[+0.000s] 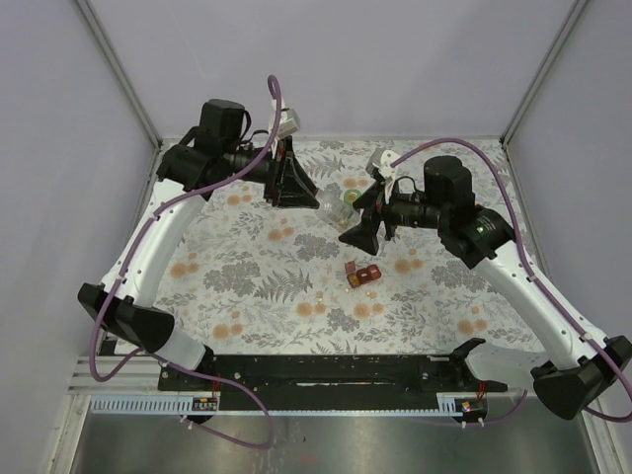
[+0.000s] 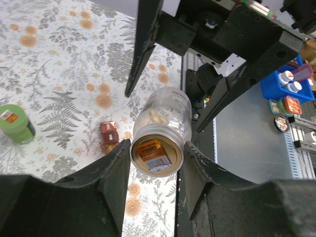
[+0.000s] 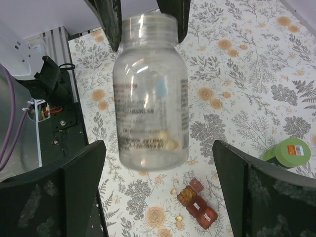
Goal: Sort the pills into containers
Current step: Screw the lid of the pill bottle onto the pill bottle, then place the pill bottle at the center of the board.
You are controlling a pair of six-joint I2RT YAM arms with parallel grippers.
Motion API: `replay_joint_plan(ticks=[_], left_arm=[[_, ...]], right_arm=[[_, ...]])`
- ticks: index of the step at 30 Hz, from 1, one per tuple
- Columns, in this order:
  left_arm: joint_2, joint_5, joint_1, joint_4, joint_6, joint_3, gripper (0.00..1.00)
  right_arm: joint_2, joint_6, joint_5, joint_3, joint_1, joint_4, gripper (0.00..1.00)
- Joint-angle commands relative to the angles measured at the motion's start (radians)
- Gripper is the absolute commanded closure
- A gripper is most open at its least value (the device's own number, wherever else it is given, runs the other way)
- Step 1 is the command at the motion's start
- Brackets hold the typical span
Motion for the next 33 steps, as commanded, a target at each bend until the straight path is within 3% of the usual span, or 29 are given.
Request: replay_joint_plan(ticks=[1,6,14,19,33], left_arm=[[-0.001,-0.048,0.046,-0.09,0.122,0.081,1.0],[0.019,-0.274,0.064,-0.153,0.231,0.076,1.0],[0.12,-0.618,0.08,-0.126,0.34,-0.014,1.0],[0.21,-0.73,0.086,-0.077,0.374,-0.043,1.0],[0.477,-0.939,0.086,-0.029,0.441,0.061,1.0]], right_arm=[[-0.039,-0.044,0.039,0.01,-0.003,-0.004,0.0],[-0.058,-0.084,0.089,-0.013,-0.003,-0.008,0.01],[-0.059,-0.109,0.191,-0.042,-0.01,-0.014,0.01],[-0.063,-0.161,0.25,-0.099,-0.019,-0.04,0.01],[-0.081,-0.273,0.376,-0.264,-0.056,-0.07,0.0]])
